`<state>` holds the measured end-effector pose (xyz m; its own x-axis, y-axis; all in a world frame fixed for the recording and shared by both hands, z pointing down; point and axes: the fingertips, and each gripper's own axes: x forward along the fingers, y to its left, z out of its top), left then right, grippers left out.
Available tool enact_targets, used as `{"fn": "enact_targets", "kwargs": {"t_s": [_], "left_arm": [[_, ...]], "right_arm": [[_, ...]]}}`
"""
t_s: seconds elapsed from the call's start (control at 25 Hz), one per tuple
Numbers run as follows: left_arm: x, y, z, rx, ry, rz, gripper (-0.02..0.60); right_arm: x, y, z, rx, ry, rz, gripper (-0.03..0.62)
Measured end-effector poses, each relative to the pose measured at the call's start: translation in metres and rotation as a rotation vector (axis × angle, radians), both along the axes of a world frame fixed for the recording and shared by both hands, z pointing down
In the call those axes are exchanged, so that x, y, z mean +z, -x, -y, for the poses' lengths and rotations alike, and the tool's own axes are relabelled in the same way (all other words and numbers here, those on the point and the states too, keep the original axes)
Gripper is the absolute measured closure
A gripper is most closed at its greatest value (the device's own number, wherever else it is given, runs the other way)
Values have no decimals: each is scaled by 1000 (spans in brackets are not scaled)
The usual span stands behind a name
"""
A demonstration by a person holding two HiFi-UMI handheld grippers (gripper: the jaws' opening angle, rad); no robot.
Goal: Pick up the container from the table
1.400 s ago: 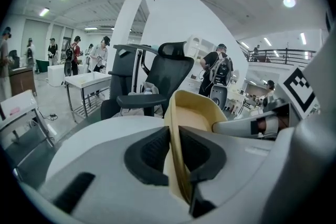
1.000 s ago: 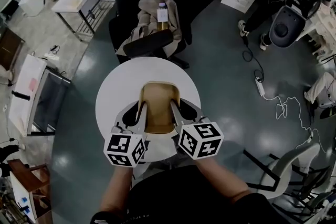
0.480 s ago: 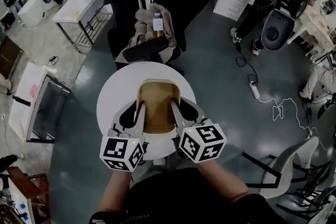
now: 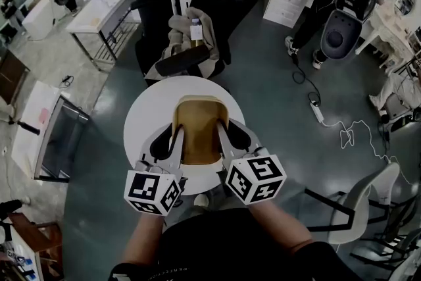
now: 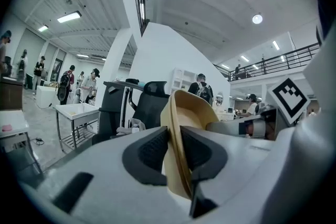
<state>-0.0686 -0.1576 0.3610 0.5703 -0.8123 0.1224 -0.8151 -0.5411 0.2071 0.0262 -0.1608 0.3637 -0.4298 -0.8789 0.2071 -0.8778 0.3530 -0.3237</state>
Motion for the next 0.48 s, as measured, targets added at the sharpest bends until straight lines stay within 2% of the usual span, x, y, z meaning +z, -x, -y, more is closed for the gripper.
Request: {"fn": "enact_targets", "kwargs": {"t_s": [0.48], "left_arm": [[-12,4,-20,19,-47,-6,531]], "right_arm": [[-12,4,-21,14,-49,-2,577]]}}
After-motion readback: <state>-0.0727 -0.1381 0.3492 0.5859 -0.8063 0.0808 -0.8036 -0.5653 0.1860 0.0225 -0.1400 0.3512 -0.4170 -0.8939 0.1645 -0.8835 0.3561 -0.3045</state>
